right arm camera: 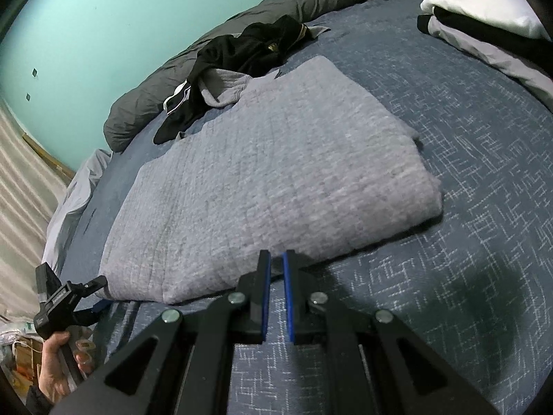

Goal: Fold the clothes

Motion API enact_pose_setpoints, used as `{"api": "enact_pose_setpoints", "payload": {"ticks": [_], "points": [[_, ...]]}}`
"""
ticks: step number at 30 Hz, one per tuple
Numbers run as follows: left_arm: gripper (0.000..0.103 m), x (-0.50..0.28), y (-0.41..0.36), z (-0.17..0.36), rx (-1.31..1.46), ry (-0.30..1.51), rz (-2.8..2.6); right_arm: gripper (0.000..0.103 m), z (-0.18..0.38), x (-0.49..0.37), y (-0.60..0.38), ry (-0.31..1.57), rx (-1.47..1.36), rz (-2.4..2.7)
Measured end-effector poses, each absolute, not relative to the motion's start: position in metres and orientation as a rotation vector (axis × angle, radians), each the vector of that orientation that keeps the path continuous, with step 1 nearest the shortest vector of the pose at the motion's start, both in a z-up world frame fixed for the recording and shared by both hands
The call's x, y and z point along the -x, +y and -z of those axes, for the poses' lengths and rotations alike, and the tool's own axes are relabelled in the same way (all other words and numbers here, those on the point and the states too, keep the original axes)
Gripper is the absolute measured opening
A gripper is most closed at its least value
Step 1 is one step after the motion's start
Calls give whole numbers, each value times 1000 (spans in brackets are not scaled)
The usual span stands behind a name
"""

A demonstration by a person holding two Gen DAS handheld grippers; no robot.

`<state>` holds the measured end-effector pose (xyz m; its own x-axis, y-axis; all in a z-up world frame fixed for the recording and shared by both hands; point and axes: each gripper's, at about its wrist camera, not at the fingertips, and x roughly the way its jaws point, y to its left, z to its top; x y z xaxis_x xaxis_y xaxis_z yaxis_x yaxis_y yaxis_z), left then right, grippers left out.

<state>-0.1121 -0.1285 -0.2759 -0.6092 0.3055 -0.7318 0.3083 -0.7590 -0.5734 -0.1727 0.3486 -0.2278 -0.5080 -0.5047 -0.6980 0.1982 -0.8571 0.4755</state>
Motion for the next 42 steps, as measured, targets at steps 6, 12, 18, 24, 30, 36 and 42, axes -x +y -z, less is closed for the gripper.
{"api": "enact_pose_setpoints", "payload": {"ticks": [6, 12, 18, 24, 30, 36, 42], "points": [[37, 120, -122, 277, -1390, 1177, 2617, 7, 231, 174, 354, -505, -1258, 2364], [16, 126, -120, 268, -1343, 1176, 2656, 7, 230, 175, 359, -523, -1248, 2363], [12, 129, -120, 259, -1306, 1187, 2675, 7, 229, 178, 366, -548, -1240, 2367], [9, 127, -118, 243, -1278, 1151, 2724, 7, 227, 180, 374, -584, -1231, 2374], [8, 137, -107, 222, -1247, 1117, 2782, 7, 227, 181, 381, -608, -1228, 2370], [8, 157, -80, 193, -1229, 1049, 2862, 7, 230, 183, 397, -656, -1226, 2371], [8, 191, -27, 154, -1234, 942, 2982, 7, 227, 185, 419, -720, -1208, 2373]]}}
